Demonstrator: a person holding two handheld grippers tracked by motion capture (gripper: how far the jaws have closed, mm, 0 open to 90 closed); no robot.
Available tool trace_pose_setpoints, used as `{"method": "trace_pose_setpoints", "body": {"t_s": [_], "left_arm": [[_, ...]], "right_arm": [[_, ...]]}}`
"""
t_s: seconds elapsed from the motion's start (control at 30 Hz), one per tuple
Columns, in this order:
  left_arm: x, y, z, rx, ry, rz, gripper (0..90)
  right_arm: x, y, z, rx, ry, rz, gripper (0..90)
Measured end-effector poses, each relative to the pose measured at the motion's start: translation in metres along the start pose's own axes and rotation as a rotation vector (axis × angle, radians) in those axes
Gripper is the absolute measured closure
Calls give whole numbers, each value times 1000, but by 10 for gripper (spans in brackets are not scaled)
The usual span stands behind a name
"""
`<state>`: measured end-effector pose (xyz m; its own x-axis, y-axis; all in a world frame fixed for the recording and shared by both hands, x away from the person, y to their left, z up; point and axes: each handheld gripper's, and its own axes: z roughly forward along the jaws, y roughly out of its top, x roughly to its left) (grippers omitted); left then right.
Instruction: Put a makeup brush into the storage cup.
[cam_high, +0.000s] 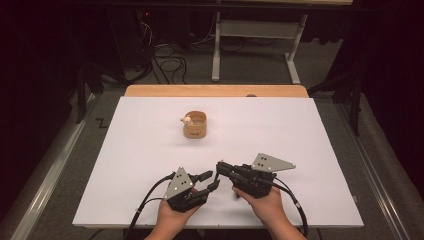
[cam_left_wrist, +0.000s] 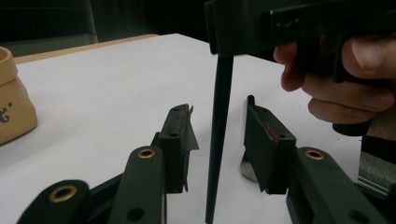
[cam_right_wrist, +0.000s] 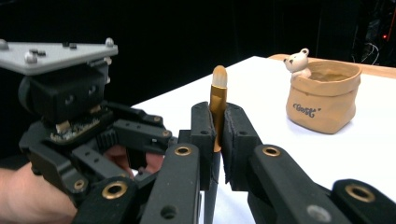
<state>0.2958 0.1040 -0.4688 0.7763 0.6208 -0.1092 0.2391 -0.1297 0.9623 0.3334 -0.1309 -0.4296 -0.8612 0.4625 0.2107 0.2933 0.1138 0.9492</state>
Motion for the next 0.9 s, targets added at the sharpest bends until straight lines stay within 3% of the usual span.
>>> {"method": "trace_pose_setpoints", "body": {"t_s": [0.47,0.9], "left_arm": [[0,3,-2,0,-3,-2,662],[1,4,-3,-2,-14,-8,753]], "right_arm": [[9,-4,9,41,9,-53,854],[11,-6,11,47,20,-61,854]]}}
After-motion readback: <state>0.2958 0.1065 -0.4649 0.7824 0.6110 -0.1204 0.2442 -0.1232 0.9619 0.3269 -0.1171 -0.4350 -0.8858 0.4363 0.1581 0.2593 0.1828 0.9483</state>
